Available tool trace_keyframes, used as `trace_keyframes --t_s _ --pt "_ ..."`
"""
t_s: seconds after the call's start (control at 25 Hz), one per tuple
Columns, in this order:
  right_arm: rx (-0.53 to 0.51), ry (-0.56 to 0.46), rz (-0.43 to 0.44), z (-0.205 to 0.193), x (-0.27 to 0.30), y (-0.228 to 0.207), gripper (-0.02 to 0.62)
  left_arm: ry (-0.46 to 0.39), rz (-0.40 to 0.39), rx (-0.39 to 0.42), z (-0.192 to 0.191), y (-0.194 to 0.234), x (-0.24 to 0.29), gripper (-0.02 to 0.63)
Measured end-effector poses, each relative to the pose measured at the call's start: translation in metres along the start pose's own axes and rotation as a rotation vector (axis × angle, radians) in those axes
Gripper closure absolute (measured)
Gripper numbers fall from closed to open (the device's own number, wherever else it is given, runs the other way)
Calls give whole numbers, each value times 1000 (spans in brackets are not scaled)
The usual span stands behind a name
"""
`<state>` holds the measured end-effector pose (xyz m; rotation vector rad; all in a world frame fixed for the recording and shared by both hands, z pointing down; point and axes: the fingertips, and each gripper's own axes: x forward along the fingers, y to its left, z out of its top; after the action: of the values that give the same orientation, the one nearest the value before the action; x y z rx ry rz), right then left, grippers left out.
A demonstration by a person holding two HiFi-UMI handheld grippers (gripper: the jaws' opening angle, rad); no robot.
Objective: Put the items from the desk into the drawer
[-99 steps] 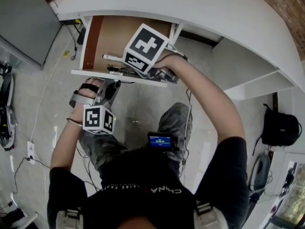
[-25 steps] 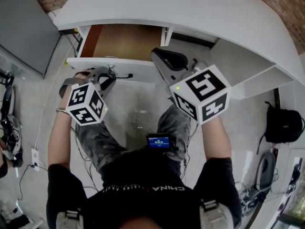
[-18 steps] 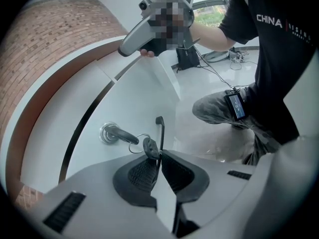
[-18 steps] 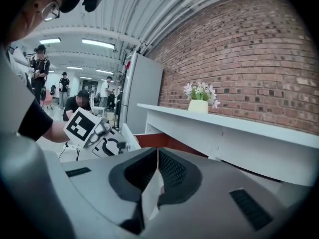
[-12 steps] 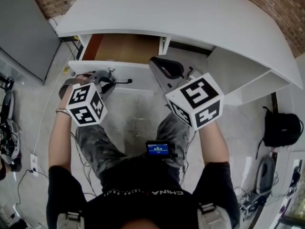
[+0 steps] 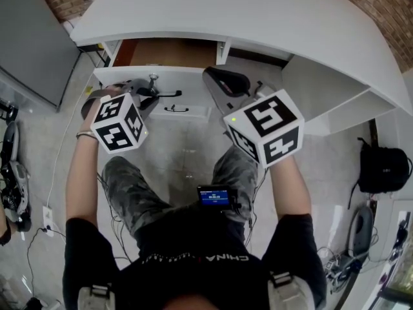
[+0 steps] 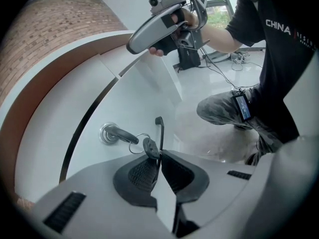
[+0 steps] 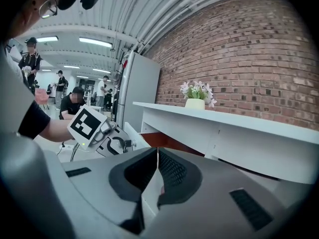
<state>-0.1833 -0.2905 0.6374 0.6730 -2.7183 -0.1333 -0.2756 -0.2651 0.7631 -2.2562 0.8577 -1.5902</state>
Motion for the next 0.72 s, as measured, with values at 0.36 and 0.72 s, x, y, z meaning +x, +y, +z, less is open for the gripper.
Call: trace_keyframes --t_s 0.36,0.72 --pt "23 30 -13 -10 14 -8 574 -43 -1 -30 -5 37 22 571" --pt "36 46 -5 -16 18 -11 574 -74 12 -56 -2 72 41 571"
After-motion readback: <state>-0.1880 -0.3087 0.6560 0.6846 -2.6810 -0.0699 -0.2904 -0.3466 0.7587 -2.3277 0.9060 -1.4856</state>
